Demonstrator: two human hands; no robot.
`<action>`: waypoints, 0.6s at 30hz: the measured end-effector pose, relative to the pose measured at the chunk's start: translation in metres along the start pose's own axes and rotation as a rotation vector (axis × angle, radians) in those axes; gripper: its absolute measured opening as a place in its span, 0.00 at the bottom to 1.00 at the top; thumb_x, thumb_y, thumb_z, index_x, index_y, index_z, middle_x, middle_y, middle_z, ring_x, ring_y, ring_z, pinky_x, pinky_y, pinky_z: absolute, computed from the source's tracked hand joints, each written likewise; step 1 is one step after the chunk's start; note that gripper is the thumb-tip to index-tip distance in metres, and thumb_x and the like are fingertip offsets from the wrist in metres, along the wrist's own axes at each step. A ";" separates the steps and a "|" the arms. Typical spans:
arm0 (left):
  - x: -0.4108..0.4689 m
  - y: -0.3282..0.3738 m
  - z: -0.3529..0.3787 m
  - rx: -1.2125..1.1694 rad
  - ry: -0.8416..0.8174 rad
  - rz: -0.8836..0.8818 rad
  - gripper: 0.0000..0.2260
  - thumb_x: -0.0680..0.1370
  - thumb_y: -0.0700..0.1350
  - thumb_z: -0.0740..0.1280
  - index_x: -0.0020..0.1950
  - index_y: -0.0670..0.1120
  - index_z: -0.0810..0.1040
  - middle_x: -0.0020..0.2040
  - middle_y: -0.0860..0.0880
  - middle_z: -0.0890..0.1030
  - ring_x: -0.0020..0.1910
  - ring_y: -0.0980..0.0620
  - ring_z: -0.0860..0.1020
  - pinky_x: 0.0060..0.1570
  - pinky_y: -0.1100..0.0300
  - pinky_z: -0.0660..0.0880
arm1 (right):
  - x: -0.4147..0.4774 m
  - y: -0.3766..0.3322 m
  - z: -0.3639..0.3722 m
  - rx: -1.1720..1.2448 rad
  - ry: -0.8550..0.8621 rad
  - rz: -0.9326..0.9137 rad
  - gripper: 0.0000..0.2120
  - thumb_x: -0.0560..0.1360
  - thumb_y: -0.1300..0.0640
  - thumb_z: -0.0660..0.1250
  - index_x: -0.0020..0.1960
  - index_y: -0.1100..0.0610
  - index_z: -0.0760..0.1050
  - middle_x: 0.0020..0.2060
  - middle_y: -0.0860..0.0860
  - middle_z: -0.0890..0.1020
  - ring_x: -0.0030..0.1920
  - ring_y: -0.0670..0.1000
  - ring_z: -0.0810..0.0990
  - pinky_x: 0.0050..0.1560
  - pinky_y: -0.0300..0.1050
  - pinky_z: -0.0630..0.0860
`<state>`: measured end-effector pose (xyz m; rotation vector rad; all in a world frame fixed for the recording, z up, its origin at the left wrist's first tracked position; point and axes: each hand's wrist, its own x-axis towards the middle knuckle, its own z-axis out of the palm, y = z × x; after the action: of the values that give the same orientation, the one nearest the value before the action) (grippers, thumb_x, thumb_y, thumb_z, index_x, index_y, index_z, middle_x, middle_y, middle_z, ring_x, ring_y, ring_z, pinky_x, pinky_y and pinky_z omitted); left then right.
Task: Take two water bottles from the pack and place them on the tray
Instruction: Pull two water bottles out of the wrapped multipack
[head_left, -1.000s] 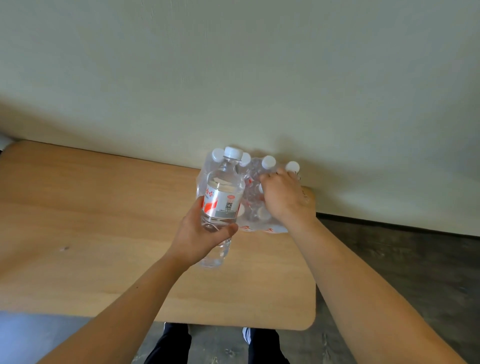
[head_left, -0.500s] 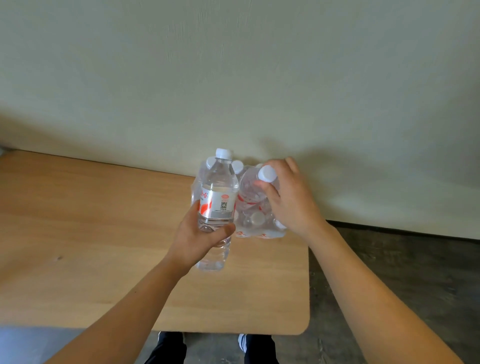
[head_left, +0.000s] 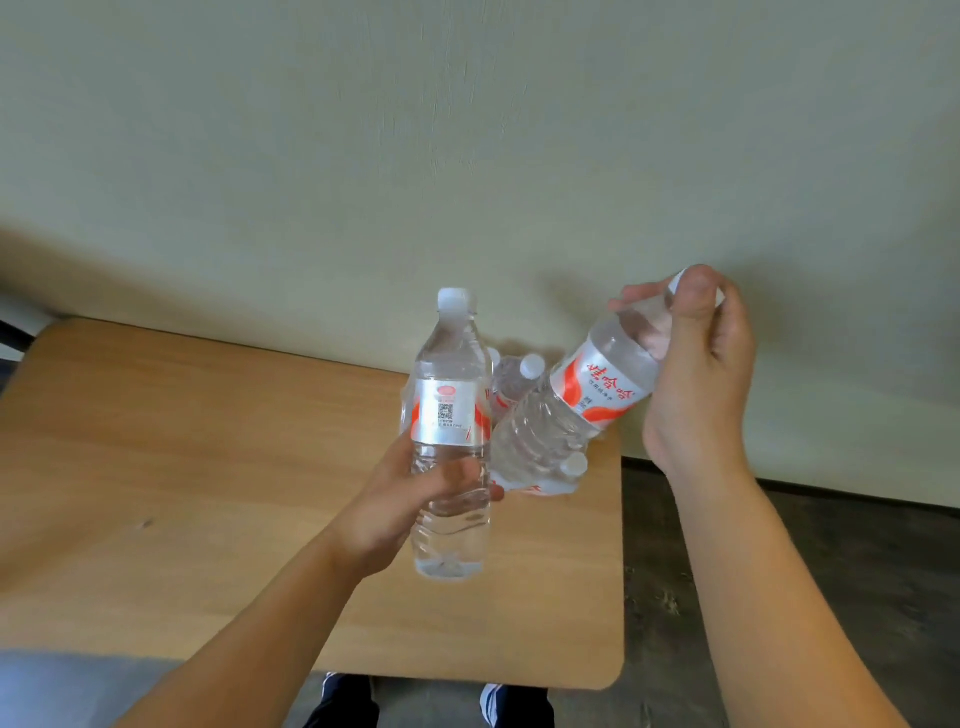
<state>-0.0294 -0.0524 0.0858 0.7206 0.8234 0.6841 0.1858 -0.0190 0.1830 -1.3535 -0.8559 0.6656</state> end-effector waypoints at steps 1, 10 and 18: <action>-0.004 0.000 0.000 -0.018 -0.012 -0.015 0.20 0.68 0.48 0.75 0.59 0.49 0.81 0.51 0.39 0.85 0.47 0.36 0.86 0.44 0.51 0.82 | 0.000 0.005 0.002 0.044 0.019 0.073 0.12 0.79 0.44 0.61 0.44 0.52 0.73 0.39 0.52 0.85 0.42 0.58 0.84 0.48 0.53 0.81; -0.043 -0.007 -0.021 -0.167 -0.063 -0.205 0.37 0.59 0.55 0.84 0.63 0.43 0.76 0.50 0.37 0.85 0.49 0.34 0.85 0.42 0.49 0.82 | -0.017 0.046 0.014 0.267 0.028 0.472 0.19 0.79 0.41 0.61 0.43 0.57 0.76 0.34 0.53 0.86 0.36 0.55 0.86 0.35 0.45 0.82; -0.074 -0.014 -0.023 -0.177 -0.011 -0.137 0.37 0.57 0.54 0.84 0.60 0.39 0.79 0.49 0.35 0.84 0.48 0.32 0.84 0.44 0.49 0.81 | -0.053 0.066 0.030 0.277 -0.037 0.726 0.31 0.62 0.33 0.76 0.59 0.48 0.80 0.55 0.53 0.86 0.55 0.58 0.85 0.59 0.66 0.77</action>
<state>-0.0820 -0.1100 0.0934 0.5033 0.7840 0.6203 0.1358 -0.0385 0.1102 -1.3885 -0.2584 1.3182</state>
